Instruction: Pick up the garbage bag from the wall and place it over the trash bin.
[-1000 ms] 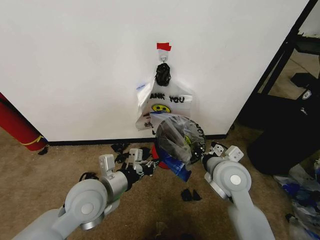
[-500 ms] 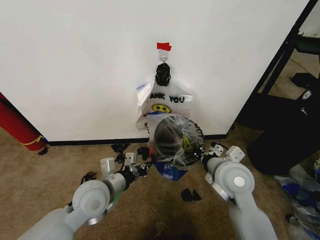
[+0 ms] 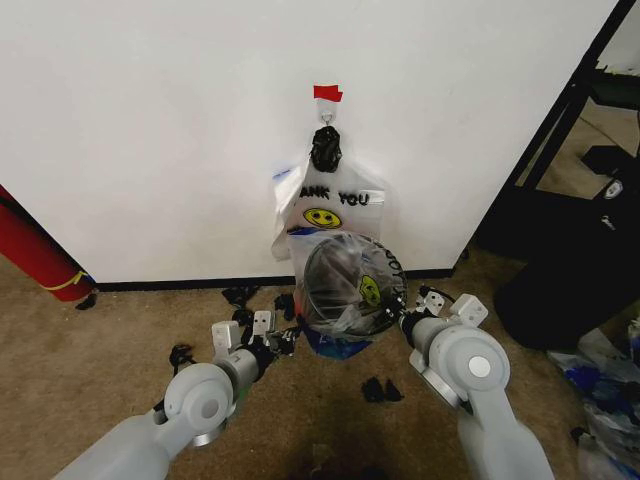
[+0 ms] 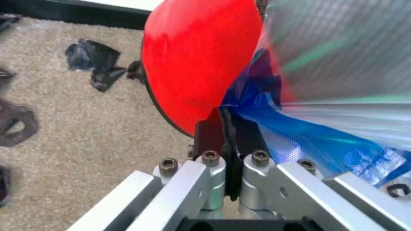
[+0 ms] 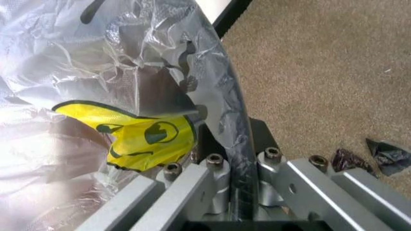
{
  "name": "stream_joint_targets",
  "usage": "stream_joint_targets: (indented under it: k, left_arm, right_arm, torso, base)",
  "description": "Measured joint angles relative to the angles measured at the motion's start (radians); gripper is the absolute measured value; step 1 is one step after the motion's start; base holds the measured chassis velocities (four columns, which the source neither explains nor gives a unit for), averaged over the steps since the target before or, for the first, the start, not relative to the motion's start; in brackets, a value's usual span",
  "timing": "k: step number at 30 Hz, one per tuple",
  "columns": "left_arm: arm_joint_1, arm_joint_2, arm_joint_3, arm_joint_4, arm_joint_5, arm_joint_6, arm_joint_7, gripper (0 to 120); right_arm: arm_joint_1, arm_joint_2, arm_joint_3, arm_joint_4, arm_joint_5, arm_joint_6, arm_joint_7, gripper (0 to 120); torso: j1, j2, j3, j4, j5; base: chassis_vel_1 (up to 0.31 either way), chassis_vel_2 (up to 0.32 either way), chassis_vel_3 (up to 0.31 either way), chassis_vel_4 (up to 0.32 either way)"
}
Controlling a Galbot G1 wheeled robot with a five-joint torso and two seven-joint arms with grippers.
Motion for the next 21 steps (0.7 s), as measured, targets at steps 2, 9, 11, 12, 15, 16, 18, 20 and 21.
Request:
stream_joint_targets:
  k: [2,9,11,12,15,16,18,20,21]
  left_arm:
    - [0.011,0.011,-0.016,-0.013,-0.002,0.019,-0.005,3]
    - [0.058,0.053,-0.078,-0.087,-0.024,0.076,-0.013,28]
    - [0.072,0.067,-0.094,-0.106,-0.024,0.082,-0.013,33]
    - [0.084,0.080,-0.109,-0.124,-0.023,0.084,-0.016,41]
    - [0.091,0.087,-0.119,-0.135,-0.023,0.084,-0.020,45]
    - [0.104,0.096,-0.135,-0.156,-0.022,0.082,-0.039,53]
    - [0.111,0.105,-0.151,-0.191,-0.026,0.076,-0.074,60]
    - [0.100,0.116,-0.155,-0.225,-0.032,0.075,-0.110,70]
    - [0.100,0.116,-0.155,-0.225,-0.032,0.075,-0.110,70]
  right_arm:
    - [0.000,0.003,-0.001,-0.006,-0.008,0.000,-0.002,0]
    - [0.014,0.002,0.010,-0.034,-0.027,0.006,-0.006,0]
    - [0.017,0.002,0.010,-0.040,-0.030,0.007,-0.009,0]
    - [0.018,0.002,0.010,-0.044,-0.036,0.007,-0.011,0]
    - [0.018,0.002,0.009,-0.046,-0.041,0.007,-0.012,0]
    - [0.015,0.002,0.007,-0.047,-0.051,0.007,-0.017,0]
    - [0.005,0.003,0.000,-0.047,-0.077,0.007,-0.030,0]
    - [-0.005,0.007,-0.004,-0.048,-0.102,0.007,-0.039,0]
    - [-0.005,0.007,-0.004,-0.048,-0.102,0.007,-0.039,0]
  torso:
    - [0.000,0.000,0.000,0.0000,-0.0001]
    - [0.000,0.000,0.000,0.0000,0.0000]
    - [0.000,0.000,0.000,0.0001,0.0000]
    - [0.000,0.000,0.000,0.0001,-0.0001]
    - [0.000,0.000,0.000,0.0000,0.0000]
    - [0.000,0.000,0.000,0.0001,0.0000]
    - [0.000,0.000,0.000,0.0002,0.0000]
    - [0.000,0.000,0.000,0.0001,-0.0001]
    - [0.000,0.000,0.000,0.0001,-0.0001]
  base:
    - [0.000,0.000,0.000,0.000]
    - [0.000,0.000,0.000,0.000]
    - [0.000,0.000,0.000,0.000]
    - [0.000,0.000,0.000,0.000]
    - [0.000,0.000,0.000,0.000]
    - [0.000,0.000,0.000,0.000]
    - [0.000,0.000,0.000,0.000]
    - [0.000,0.000,0.000,0.000]
    - [0.000,0.000,0.000,0.000]
